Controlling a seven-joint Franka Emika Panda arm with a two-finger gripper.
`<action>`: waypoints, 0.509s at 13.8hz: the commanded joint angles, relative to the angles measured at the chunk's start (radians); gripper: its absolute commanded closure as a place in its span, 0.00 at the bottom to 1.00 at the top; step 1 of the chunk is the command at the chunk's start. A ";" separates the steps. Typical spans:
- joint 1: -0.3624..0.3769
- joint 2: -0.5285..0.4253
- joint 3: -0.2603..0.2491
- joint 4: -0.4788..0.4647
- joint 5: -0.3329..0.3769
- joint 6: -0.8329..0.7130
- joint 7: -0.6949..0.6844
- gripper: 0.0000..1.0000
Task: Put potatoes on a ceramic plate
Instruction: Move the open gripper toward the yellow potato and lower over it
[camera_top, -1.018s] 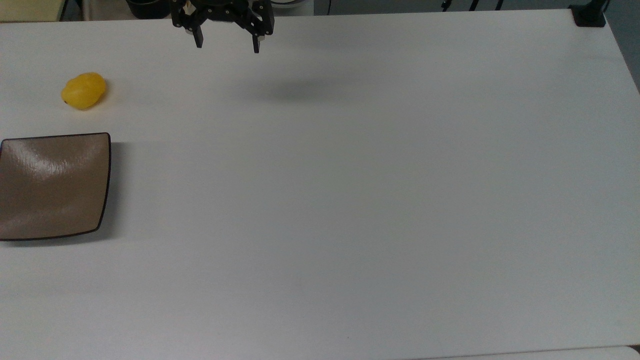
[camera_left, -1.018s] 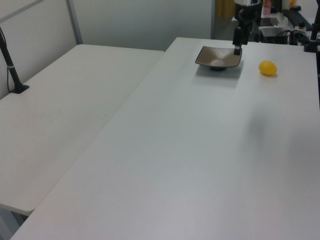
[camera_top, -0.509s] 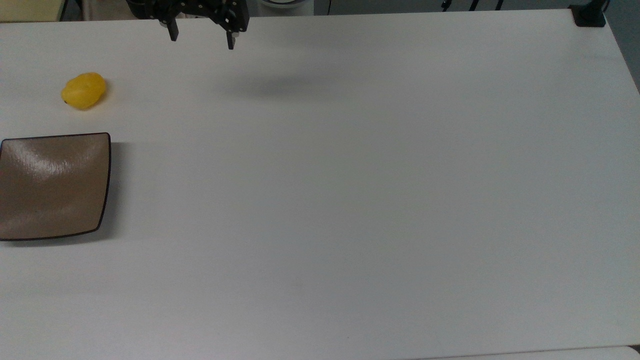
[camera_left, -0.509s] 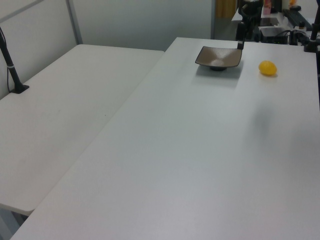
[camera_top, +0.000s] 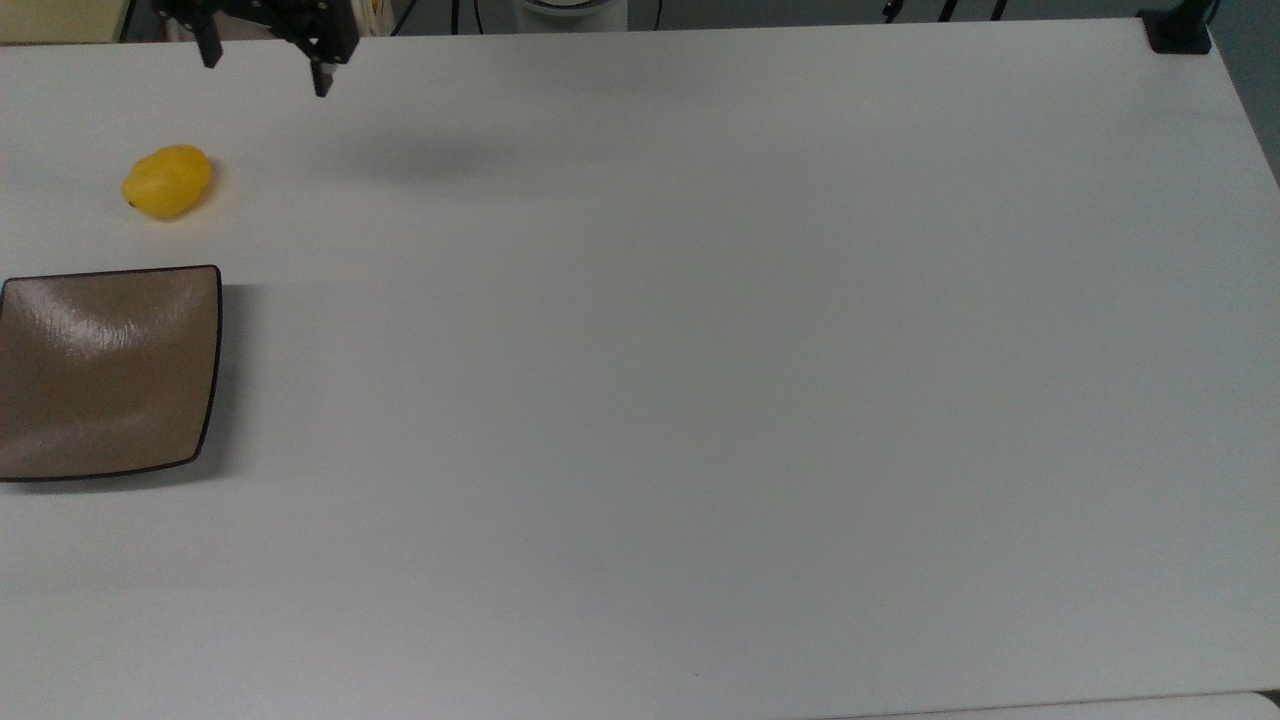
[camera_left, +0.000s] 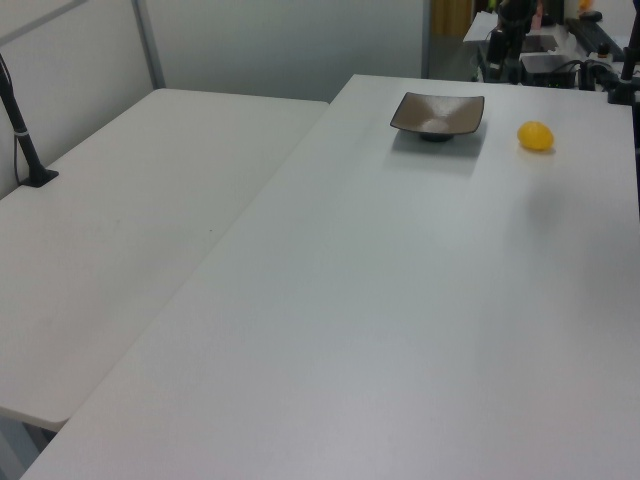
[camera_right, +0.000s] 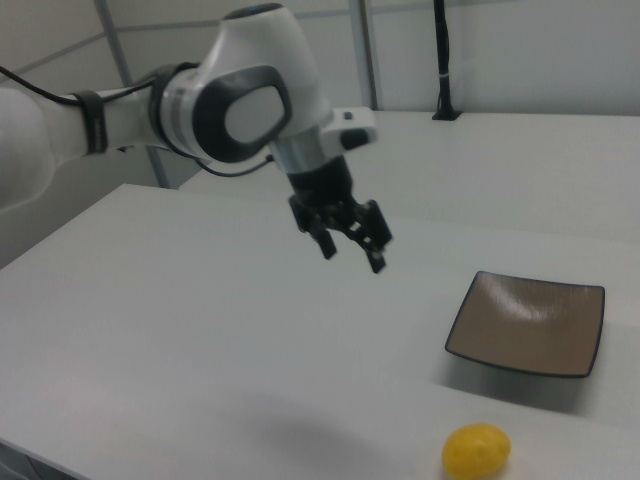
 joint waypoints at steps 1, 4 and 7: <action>-0.110 0.020 -0.022 -0.024 -0.005 0.067 -0.082 0.00; -0.193 0.078 -0.021 -0.025 0.012 0.099 -0.093 0.00; -0.241 0.137 -0.014 -0.030 0.076 0.151 -0.087 0.00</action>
